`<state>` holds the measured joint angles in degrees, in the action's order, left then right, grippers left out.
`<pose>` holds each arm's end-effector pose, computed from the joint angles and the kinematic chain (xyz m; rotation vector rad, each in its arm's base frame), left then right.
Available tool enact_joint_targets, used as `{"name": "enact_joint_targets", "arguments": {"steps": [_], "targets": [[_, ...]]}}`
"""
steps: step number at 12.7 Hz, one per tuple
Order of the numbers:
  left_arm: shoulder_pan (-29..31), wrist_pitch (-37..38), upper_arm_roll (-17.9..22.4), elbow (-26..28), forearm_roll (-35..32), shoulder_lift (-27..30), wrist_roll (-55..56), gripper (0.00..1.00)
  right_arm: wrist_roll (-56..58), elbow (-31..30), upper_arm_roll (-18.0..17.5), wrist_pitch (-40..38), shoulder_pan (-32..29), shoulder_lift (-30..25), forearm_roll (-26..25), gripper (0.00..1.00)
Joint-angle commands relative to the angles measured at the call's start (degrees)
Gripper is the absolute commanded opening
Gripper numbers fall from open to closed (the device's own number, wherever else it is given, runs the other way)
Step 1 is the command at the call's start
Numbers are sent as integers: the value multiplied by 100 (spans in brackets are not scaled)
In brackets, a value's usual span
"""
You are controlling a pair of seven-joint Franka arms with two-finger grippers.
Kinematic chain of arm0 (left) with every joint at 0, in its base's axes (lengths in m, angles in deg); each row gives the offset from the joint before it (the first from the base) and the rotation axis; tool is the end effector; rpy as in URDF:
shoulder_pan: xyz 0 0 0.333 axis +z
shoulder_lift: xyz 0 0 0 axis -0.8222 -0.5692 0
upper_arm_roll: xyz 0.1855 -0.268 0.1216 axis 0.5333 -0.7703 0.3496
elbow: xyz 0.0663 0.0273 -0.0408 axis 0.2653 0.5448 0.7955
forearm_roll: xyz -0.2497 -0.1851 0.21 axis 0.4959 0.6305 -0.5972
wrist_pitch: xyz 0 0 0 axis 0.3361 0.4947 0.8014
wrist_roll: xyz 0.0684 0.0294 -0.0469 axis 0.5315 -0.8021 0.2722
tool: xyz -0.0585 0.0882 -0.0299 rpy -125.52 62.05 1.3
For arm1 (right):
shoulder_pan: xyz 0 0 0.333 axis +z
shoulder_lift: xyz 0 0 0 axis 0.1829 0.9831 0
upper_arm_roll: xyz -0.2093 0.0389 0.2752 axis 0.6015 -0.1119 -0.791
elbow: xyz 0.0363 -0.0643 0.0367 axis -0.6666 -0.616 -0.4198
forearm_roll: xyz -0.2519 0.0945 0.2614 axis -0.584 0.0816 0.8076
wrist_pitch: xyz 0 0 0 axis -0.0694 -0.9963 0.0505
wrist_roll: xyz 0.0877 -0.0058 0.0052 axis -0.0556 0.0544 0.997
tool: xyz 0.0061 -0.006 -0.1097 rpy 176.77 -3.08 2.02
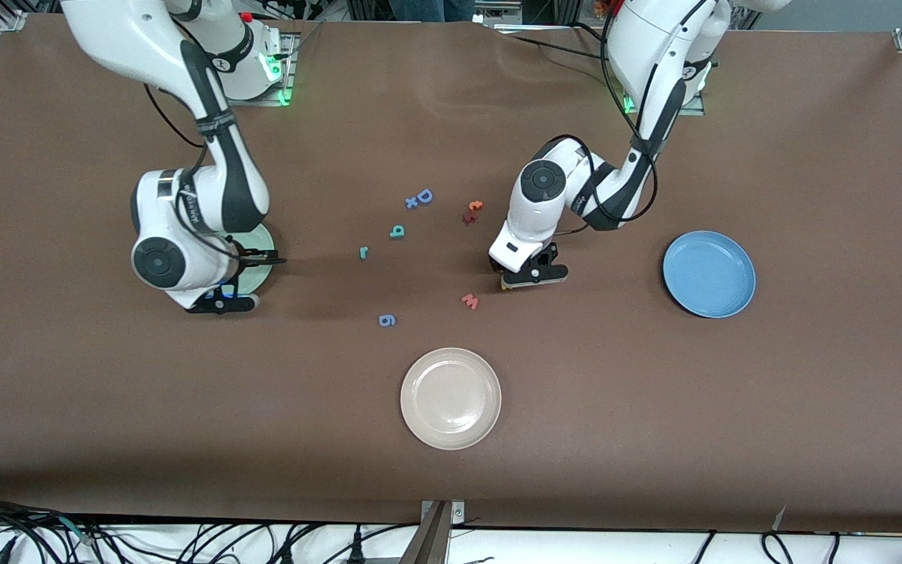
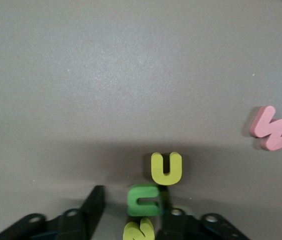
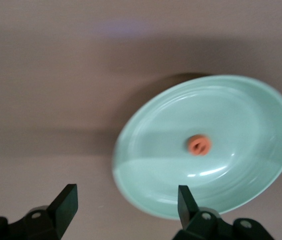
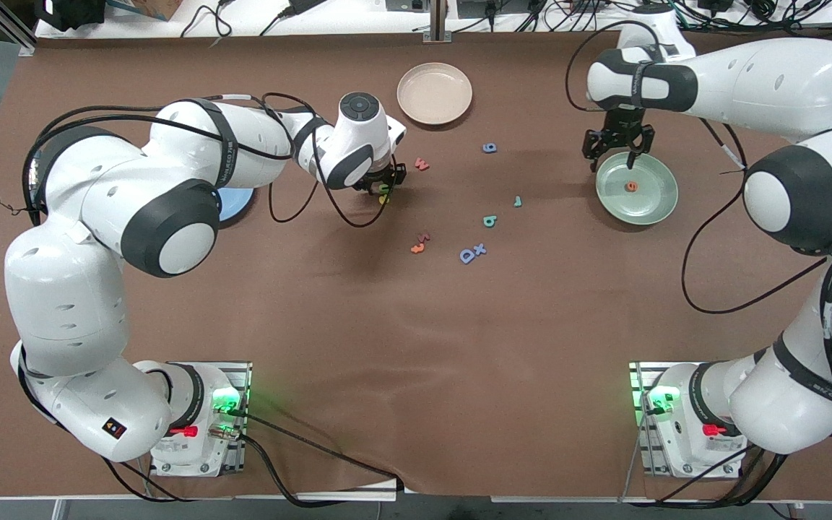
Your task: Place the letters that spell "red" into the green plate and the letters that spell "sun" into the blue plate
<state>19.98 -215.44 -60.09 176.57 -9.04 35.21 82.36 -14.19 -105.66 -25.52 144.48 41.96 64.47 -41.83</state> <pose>0.5005 -0.3815 0.2098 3.1085 0.2436 0.0791 0.5666 0.1599 0.2837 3.0052 0.0240 -0.5480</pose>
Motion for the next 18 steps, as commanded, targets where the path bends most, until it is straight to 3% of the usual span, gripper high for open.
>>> {"name": "enact_joint_targets", "arguments": {"steps": [1, 3, 5, 7, 9, 12, 18], "targets": [[-71, 8, 57, -103, -183, -118, 165, 33, -822, -49, 4, -101, 512, -195, 49, 88], [-71, 8, 57, -103, -183, -109, 165, 30, -1070, -84, -92, 30, 724, -204, 58, 86], [-71, 8, 57, -103, -183, -109, 174, 22, -1682, -163, -452, 302, 725, -213, 58, 85], [-45, 8, 66, -139, -183, -74, 87, 13, -2002, -329, -725, 714, 725, -213, 49, 76], [-9, 17, 311, -139, -192, 83, -175, 12, -2011, -663, -901, 1311, 725, -213, 49, 64], [218, 227, 435, -104, -122, 356, -1151, 12, -2011, -1182, -1095, 2480, 725, -187, 49, 56], [1430, 360, 409, 511, -104, 1164, -3373, 12, -2124, -1227, -1218, 3141, 725, -99, 58, 53]]}}
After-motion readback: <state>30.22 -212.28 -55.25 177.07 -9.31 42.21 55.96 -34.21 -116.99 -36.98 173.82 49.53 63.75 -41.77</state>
